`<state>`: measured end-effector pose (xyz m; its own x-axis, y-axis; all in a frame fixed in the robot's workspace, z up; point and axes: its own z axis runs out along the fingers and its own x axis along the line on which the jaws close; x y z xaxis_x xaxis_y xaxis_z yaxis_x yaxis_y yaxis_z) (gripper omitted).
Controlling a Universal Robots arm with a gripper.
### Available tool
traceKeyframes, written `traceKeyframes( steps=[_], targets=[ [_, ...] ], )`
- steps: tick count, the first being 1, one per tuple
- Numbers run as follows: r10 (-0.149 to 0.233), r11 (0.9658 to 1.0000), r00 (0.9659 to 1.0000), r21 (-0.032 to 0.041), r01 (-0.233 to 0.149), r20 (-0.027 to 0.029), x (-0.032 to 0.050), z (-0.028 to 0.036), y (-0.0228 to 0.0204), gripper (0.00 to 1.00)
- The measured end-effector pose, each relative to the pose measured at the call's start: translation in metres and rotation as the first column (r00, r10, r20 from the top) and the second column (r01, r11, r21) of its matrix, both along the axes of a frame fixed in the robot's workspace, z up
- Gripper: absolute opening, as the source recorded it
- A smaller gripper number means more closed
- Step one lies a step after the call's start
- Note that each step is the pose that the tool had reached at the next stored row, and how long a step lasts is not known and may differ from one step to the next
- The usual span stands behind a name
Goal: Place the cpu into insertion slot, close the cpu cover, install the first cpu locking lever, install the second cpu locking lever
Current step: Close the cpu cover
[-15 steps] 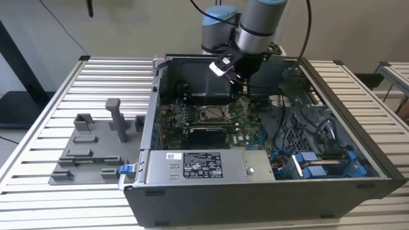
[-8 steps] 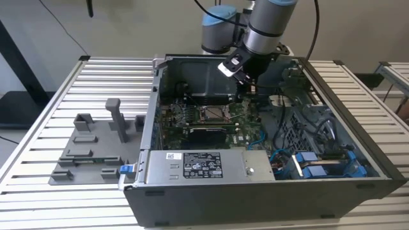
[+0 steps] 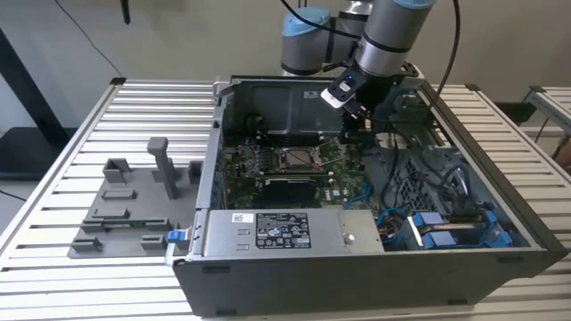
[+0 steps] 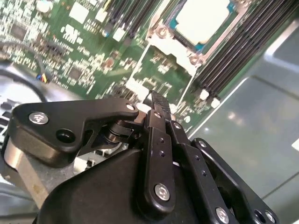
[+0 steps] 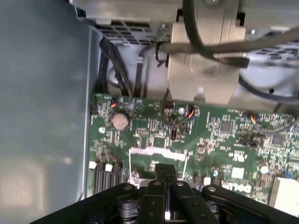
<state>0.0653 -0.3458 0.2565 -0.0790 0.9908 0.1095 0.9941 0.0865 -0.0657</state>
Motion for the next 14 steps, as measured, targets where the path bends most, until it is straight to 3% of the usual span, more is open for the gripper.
traceKeyframes(
  steps=[11,14],
  targets=[
    [0.006,1.0,1.0,0.0009,-0.006,-0.0001,0.0183,-0.0076,0.0004,0.11],
    [0.006,1.0,1.0,0.002,-0.006,-0.0001,0.0207,-0.0104,0.0037,0.11]
  ],
)
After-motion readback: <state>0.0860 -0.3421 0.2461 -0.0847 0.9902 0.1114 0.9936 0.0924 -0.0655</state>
